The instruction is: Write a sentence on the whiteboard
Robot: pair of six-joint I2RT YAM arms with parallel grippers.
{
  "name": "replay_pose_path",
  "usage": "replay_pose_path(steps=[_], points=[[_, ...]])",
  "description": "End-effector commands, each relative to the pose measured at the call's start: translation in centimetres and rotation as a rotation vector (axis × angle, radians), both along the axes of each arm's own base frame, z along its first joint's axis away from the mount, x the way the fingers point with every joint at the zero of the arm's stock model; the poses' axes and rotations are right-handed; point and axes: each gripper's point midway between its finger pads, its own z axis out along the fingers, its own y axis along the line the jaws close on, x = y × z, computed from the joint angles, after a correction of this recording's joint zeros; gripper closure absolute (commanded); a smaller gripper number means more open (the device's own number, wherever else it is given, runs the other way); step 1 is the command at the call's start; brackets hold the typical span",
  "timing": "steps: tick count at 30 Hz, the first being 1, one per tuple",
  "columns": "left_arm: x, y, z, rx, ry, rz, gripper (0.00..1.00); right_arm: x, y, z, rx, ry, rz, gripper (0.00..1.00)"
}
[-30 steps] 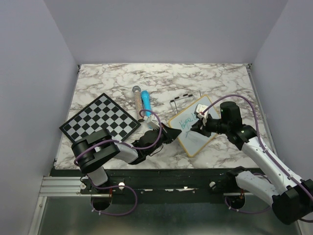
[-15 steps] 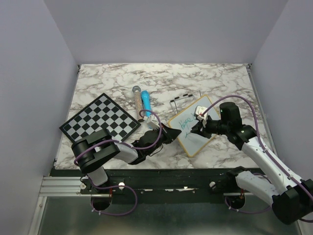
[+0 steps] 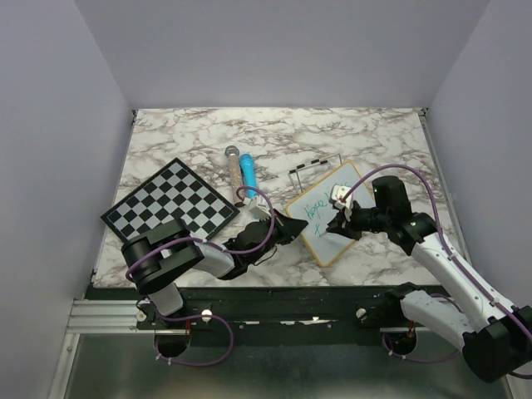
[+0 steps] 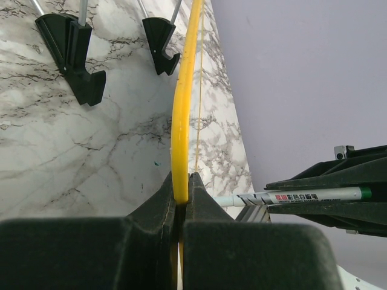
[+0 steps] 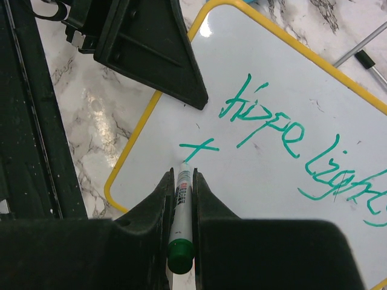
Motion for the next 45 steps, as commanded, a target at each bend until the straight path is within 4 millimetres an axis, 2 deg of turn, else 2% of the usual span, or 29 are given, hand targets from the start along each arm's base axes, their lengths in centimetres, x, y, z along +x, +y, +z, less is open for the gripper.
replay_pose_path(steps=[1,4,9,11,14,17,19,25,45], points=[[0.3,-0.1,2.7,-0.077,-0.051,0.016,1.00,-1.2,-0.5,-1.0,-0.039,0.050,0.010,0.99],[0.3,-0.2,2.7,-0.077,-0.051,0.016,1.00,-0.9,-0.9,-1.2,-0.058,0.050,-0.018,0.99],[0.3,-0.1,2.7,-0.078,-0.052,0.018,1.00,0.9,-1.5,-0.7,-0.072,0.008,-0.107,0.99],[0.3,-0.1,2.7,-0.078,-0.052,0.016,1.00,2.1,-1.6,0.3,-0.064,-0.040,-0.149,1.00],[0.2,-0.1,2.6,-0.077,-0.051,0.015,1.00,2.8,-1.2,2.6,-0.012,-0.085,-0.174,0.99],[0.2,0.0,2.5,-0.075,-0.051,0.016,1.00,2.5,-0.5,4.4,0.040,-0.091,-0.149,1.00],[0.2,0.1,2.4,-0.072,-0.052,0.016,1.00,2.2,-0.3,4.7,0.056,-0.096,-0.134,0.99],[0.0,0.1,2.2,-0.071,-0.052,0.011,1.00,2.1,-0.8,3.4,0.048,-0.082,-0.150,0.99],[0.0,-0.2,2.1,-0.074,-0.051,0.000,1.00,2.2,-1.4,2.9,0.084,-0.003,-0.155,1.00]])
